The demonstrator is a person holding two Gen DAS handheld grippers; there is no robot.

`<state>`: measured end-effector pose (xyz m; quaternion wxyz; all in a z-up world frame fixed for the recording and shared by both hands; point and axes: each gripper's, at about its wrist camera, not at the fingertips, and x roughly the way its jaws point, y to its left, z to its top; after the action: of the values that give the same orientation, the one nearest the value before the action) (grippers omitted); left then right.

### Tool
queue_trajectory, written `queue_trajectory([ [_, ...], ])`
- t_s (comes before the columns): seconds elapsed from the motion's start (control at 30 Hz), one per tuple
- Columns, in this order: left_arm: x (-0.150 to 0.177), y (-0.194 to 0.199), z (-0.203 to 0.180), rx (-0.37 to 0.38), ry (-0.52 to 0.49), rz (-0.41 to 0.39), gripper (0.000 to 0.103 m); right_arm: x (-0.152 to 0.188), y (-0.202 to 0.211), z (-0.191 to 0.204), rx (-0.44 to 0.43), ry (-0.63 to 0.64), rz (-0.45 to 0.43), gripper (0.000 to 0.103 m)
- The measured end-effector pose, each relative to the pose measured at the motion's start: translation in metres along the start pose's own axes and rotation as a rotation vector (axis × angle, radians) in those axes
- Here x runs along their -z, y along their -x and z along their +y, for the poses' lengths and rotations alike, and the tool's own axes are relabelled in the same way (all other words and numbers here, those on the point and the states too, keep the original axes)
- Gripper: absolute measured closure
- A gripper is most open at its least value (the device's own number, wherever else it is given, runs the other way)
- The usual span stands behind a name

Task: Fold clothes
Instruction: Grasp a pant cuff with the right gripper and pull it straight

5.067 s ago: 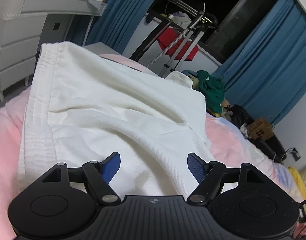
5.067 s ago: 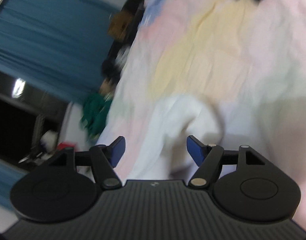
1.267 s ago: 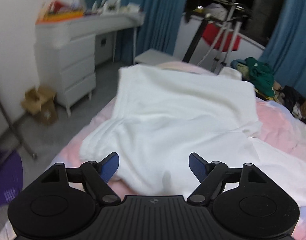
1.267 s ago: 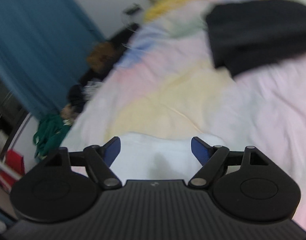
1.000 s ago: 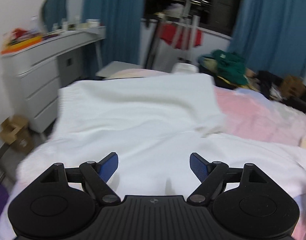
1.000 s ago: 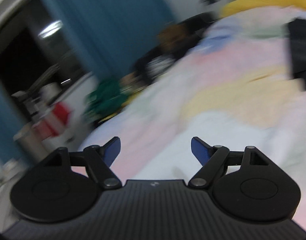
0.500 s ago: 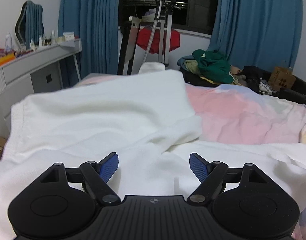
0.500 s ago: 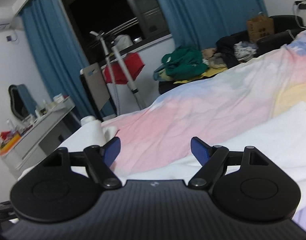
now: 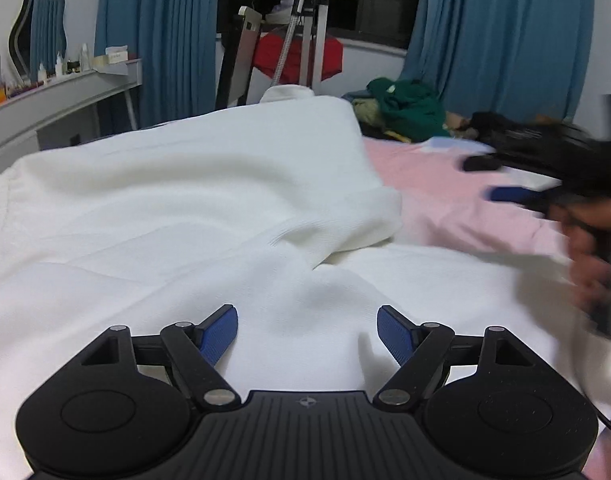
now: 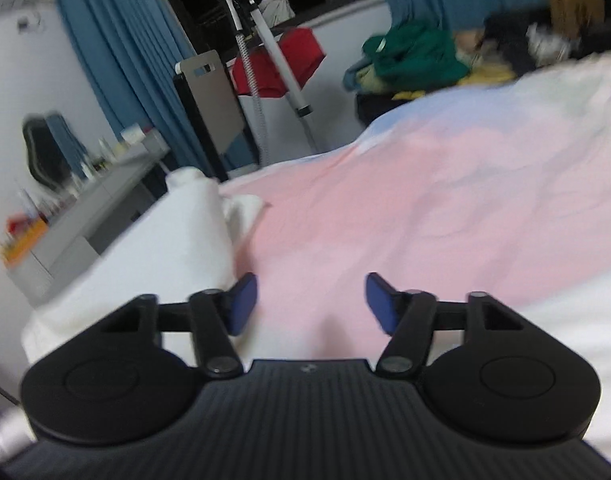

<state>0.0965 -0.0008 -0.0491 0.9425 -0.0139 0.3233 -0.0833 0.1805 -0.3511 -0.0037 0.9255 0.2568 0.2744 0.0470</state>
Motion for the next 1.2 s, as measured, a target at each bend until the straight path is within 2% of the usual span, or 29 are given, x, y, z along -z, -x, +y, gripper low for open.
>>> queue_trajectory([
  [0.07,-0.002,-0.005,0.005,0.029,0.035,-0.006,0.024,-0.013,-0.036,0.000,-0.057,-0.076,0.014,0.053],
  [0.23,-0.002,-0.021,0.020,0.094,0.136,-0.009,0.023,-0.027,-0.127,0.007,-0.116,-0.214,0.049,0.053],
  [0.37,-0.002,-0.035,0.031,0.124,0.168,-0.008,0.022,-0.029,-0.190,0.011,-0.153,-0.318,0.085,0.061],
  [0.43,-0.003,-0.042,0.034,0.134,0.175,-0.017,0.022,-0.024,-0.206,0.014,-0.165,-0.333,0.084,0.068],
  [0.5,-0.004,-0.046,0.037,0.140,0.185,-0.021,0.022,-0.024,-0.209,0.019,-0.164,-0.293,0.067,0.085],
  [0.6,-0.005,-0.048,0.040,0.150,0.198,-0.026,0.022,-0.031,-0.199,0.022,-0.146,-0.252,0.041,0.093],
  [0.77,-0.003,-0.045,0.044,0.142,0.214,-0.038,0.022,-0.053,-0.153,0.023,-0.121,-0.217,-0.069,0.094],
  [0.87,-0.002,-0.042,0.044,0.130,0.210,-0.054,0.022,-0.075,-0.126,0.010,-0.031,-0.196,-0.137,0.094],
  [1.07,-0.005,-0.042,0.044,0.114,0.190,-0.061,0.022,-0.120,-0.039,-0.064,0.158,-0.237,-0.300,0.094],
  [1.2,-0.009,-0.045,0.044,0.113,0.176,-0.056,0.022,-0.124,0.025,-0.135,0.335,-0.307,-0.400,0.094],
])
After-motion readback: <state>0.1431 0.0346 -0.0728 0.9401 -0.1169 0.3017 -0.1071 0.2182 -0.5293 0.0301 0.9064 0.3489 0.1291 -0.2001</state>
